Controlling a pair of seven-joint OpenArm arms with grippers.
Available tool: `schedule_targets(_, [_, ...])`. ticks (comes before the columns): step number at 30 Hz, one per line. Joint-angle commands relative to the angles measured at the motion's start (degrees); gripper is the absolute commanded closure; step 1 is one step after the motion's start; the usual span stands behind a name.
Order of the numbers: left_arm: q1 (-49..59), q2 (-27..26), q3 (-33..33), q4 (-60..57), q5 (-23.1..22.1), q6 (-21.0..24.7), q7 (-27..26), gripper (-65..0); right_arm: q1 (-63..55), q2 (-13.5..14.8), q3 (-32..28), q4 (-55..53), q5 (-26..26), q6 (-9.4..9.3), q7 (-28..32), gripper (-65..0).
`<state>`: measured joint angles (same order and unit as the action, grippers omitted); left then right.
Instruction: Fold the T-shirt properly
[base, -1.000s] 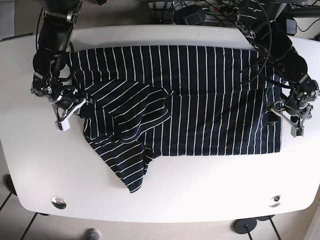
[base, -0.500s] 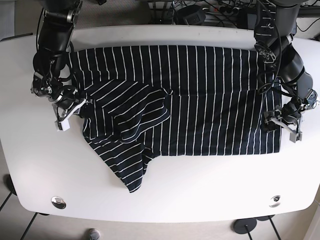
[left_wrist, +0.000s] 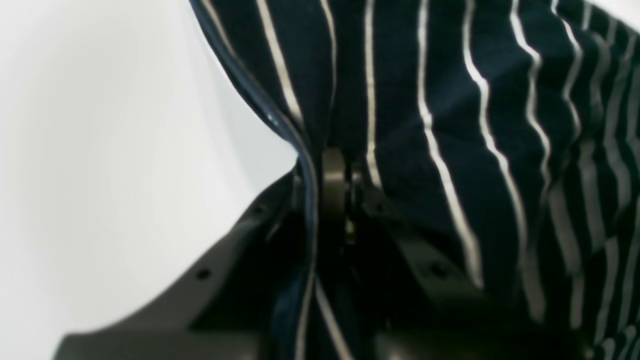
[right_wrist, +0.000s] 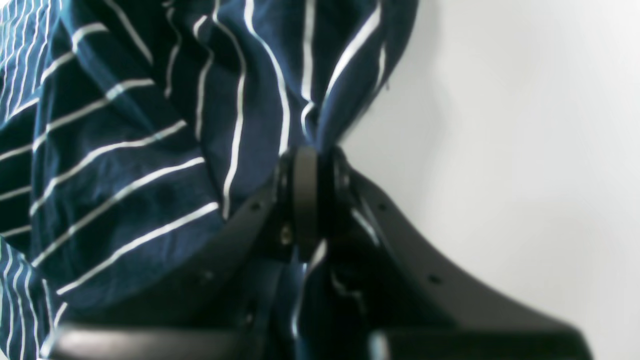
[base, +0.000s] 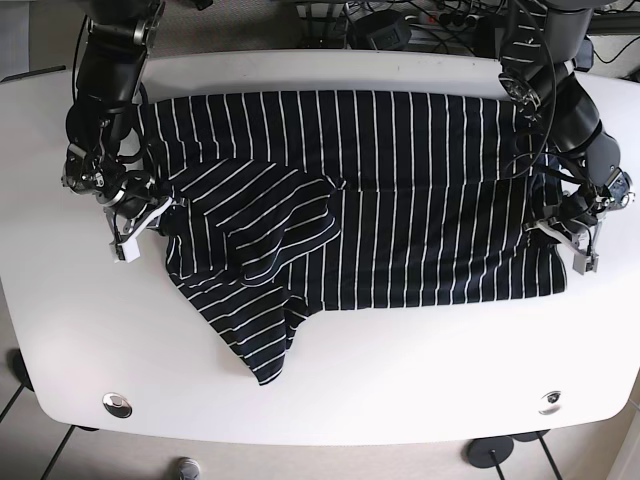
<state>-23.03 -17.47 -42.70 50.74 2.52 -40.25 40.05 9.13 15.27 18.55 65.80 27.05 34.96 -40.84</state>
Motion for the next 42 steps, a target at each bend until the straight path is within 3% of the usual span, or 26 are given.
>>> schedule_targets(1, [-1.0, 0.9, 0.1, 8.2, 0.2, 0.2, 2.0, 0.0, -0.3, 0.9, 0.3, 4.0, 1.0, 0.42, 1.1, -2.1])
schedule_targets(3, [-1.0, 2.2, 0.2, 14.8, 0.2, 0.2, 4.1, 0.0, -0.5, 0.9, 0.3, 6.6, 0.9, 0.42, 0.9, -2.1])
schedule_targets(7, [-2.7, 2.4, 8.7, 23.1, -0.3, 0.2, 5.7, 0.0, 3.2, 1.5, 0.2, 8.9, 0.4, 0.42, 0.6, -2.1])
schedule_targets(13, [-15.7, 3.9, 16.3, 25.1, 0.2, 0.2, 5.9, 0.0, 17.4, 5.9, -0.2, 8.5, 0.4, 0.42, -2.6, -2.1])
schedule_targets(16, [-27.1, 3.7, 20.6, 20.9, -0.1, 0.2, 5.4, 0.0, 30.8, 7.5, -1.4, 3.0, 0.3, 0.42, -4.5, -2.1])
schedule_targets(18, [-36.3, 3.6, 21.2, 15.7, -0.1, 0.2, 4.7, 0.0, 40.6, 10.0, -5.9, -1.7, 0.3, 0.42, -4.1, -2.1])
schedule_targets(22, [-51.2, 3.5, 21.3, 5.0, 0.2, 0.2, -0.3, 0.0, 55.9, 10.6, -10.3, -7.0, 0.3, 0.42, -3.2, -2.1])
schedule_targets(25, [-52.0, 1.4, 21.4, -1.9, 0.3, 0.2, -2.5, 0.0, 65.2, 10.6, -13.4, -9.4, 0.3, 0.42, -3.2, -2.1])
schedule_targets(32, [-52.0, -1.1, 24.1, -6.5, -0.2, 0.2, -5.3, 0.0, 65.3, 10.7, -14.3, -7.8, 0.4, 0.42, -3.7, -2.1])
schedule_targets(34, [-52.0, -1.4, 24.0, -6.1, -0.3, 0.2, -5.3, 0.0, 59.2, 10.7, -14.2, -6.2, 1.0, 0.42, -3.6, -2.1])
schedule_targets(36, [-52.0, -1.6, 23.0, -2.1, -0.3, 0.2, -5.3, 0.0, 52.7, 10.7, -12.9, -2.7, 1.0, 0.42, -3.7, -2.1])
schedule_targets(42, [-34.2, -1.3, 16.8, 15.9, -0.3, 0.2, 2.2, 0.0, 32.1, 10.1, -4.1, 6.2, 1.0, 0.42, -6.0, -2.1])
